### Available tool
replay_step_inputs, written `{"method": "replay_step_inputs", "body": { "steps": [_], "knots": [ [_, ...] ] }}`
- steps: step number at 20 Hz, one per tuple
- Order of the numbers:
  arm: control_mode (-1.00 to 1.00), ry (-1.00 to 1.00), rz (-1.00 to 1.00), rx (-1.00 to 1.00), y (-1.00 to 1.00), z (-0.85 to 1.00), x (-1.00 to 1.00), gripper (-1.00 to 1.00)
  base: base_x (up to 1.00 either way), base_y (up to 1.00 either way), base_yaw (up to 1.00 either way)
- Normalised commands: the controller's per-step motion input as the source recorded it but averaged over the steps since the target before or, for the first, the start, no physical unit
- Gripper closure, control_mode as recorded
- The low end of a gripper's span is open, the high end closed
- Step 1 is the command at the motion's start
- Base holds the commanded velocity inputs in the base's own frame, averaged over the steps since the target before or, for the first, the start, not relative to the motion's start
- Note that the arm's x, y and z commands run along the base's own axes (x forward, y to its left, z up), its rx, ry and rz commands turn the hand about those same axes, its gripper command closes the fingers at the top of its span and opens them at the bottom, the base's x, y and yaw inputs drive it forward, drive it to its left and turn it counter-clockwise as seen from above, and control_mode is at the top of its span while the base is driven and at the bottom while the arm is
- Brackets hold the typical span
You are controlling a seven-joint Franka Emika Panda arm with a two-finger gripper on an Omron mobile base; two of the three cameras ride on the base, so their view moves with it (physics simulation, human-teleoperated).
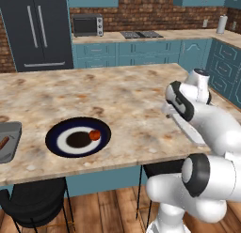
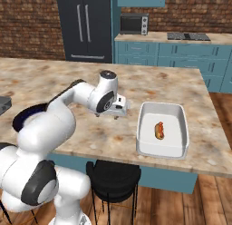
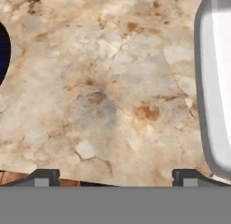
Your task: Place one cooked food and one vegetable from the large plate to each tupperware container.
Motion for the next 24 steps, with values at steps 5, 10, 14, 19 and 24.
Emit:
{"method": "replay_step_inputs", "body": {
  "steps": [5,10,14,19,24],
  "knots": [
    [-1.0,0.08,0.0,-0.07,1.0,0.0,0.0,-1.0,0.0,0.0,0.0],
    [-1.0,0.11,0.02,-0.02,1.0,0.0,0.0,-1.0,0.0,0.0,0.0],
    [-1.0,0.17,0.03,0.0,1.0,0.0,0.13,-1.0,0.0,0.0,0.0],
    [-1.0,0.04,0.0,-0.01,1.0,-0.18,0.45,-1.0,0.0,0.0,0.0],
    [-1.0,0.01,0.0,-0.01,1.0,-0.33,0.74,-1.0,0.0,0.0,0.0]
  ]
}}
